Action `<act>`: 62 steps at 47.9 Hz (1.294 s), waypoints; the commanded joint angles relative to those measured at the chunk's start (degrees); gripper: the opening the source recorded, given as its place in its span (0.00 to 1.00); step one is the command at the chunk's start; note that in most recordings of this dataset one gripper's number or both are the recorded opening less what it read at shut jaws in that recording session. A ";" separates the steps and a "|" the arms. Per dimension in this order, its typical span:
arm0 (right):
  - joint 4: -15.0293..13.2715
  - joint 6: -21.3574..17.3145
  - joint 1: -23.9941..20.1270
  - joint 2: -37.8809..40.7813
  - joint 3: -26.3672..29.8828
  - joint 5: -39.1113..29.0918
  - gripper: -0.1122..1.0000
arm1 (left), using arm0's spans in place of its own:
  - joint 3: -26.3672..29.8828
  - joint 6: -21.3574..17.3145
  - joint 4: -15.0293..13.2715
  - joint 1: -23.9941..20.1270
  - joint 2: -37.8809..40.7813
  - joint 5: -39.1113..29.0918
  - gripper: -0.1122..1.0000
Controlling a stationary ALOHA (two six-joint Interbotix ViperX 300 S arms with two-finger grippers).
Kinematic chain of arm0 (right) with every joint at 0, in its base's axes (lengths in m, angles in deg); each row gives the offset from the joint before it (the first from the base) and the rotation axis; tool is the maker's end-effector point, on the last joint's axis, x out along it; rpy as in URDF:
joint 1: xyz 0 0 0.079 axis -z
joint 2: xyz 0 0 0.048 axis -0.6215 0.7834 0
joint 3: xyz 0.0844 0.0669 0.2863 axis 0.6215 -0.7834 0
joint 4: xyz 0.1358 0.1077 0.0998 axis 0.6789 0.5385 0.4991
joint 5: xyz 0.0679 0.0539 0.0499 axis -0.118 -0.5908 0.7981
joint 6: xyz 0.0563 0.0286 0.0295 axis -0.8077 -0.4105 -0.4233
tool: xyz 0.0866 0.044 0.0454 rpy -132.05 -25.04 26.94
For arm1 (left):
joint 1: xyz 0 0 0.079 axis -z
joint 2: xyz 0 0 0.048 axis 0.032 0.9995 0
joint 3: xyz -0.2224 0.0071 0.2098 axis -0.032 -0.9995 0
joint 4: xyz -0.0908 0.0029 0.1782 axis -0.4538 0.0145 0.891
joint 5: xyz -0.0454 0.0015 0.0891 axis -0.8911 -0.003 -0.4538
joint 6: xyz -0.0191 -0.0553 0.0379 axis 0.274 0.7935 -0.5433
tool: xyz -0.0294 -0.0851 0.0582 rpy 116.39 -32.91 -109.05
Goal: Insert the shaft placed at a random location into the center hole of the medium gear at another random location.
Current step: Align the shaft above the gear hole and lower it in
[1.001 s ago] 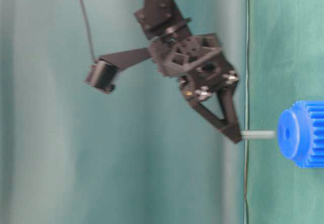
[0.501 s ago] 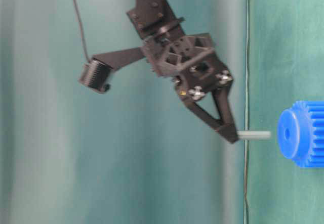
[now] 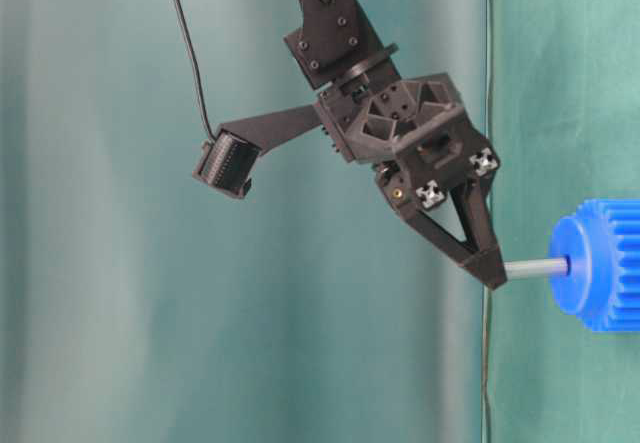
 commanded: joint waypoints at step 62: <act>0.26 0.26 -0.18 1.14 0.26 2.46 0.23 | 1.32 0.00 0.18 0.09 0.35 0.53 0.10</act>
